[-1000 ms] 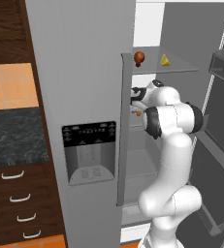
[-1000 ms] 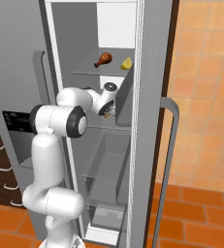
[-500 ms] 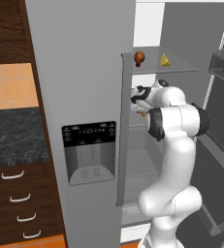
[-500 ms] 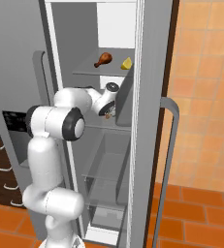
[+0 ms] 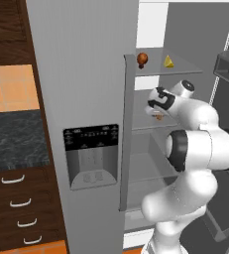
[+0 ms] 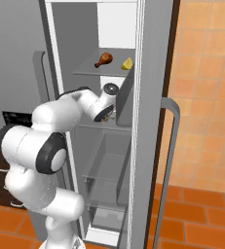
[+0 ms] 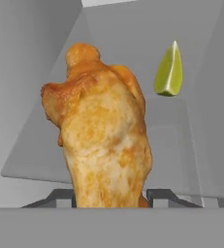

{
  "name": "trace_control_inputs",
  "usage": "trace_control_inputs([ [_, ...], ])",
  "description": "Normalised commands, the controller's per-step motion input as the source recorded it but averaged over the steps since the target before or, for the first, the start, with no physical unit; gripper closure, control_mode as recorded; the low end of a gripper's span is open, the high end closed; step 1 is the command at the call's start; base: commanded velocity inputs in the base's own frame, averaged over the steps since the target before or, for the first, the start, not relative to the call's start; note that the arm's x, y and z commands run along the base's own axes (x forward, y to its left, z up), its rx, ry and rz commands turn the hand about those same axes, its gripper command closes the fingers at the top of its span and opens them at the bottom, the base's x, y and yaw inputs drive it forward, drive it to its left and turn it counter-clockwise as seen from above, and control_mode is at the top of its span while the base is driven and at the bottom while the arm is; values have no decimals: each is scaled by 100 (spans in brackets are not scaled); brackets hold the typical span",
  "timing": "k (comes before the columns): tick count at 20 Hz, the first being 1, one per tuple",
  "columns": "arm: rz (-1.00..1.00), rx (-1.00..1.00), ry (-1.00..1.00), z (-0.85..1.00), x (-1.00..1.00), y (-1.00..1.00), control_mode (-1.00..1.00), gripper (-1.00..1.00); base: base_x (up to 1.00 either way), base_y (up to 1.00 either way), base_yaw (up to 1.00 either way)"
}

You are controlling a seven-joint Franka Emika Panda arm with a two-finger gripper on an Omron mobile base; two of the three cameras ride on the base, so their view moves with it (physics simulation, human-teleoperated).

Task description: Place one lemon wedge and one chicken drumstick in each tupperware on the nearby counter, to pack two identical lunches.

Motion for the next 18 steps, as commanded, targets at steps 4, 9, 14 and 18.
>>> trace_control_inputs([
  [4,0,-5,3,66,-100,0,-100,100,0,0,0],
  [9,-4,-20,1,-9,-100,32,-100,100,0,0,0],
  [14,-7,-15,0,-9,-100,32,-100,100,0,0,0],
  [18,-5,0,-3,47,-100,1,-100,100,0,0,0],
])
